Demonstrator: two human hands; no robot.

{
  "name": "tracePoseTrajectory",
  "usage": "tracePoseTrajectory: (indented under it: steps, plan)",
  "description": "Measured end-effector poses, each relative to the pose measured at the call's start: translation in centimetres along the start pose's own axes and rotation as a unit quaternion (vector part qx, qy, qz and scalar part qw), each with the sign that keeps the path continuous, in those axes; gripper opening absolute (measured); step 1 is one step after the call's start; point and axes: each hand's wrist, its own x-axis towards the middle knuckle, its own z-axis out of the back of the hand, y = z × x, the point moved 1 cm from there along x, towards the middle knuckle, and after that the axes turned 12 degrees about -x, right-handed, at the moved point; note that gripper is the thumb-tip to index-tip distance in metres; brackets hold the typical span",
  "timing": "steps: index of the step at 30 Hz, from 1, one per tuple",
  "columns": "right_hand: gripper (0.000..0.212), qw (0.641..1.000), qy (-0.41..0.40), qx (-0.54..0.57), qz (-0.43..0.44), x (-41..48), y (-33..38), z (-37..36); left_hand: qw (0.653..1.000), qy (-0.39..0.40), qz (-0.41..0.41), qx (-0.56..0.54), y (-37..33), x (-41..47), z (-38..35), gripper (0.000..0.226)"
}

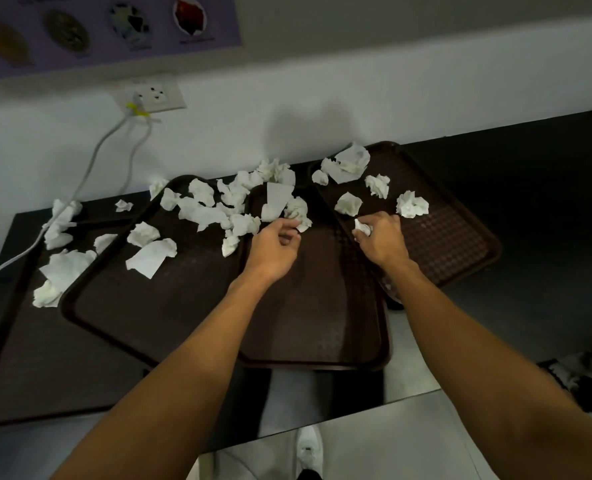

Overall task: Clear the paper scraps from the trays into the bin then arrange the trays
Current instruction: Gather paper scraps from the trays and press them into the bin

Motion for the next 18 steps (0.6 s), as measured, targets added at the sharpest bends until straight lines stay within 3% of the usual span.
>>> tracePoseTrajectory:
  steps: [10, 14, 18]
  plan:
    - [0.021, 0.996, -0.074, 0.058, 0.003, -2.7, 1.2, 1.5, 1.000, -0.019, -0.009, 0.010, 0.8, 2.1, 0.1, 0.024]
    - [0.022, 0.991, -0.106, 0.076, 0.007, -3.8, 1.8, 2.0, 0.992, -0.005, -0.065, 0.108, 0.9, 4.0, -0.5, 0.030]
    - [0.020, 0.989, -0.114, 0.091, 0.007, -4.7, 1.9, 2.4, 0.957, 0.041, -0.142, 0.250, 0.9, 5.9, -1.7, 0.043]
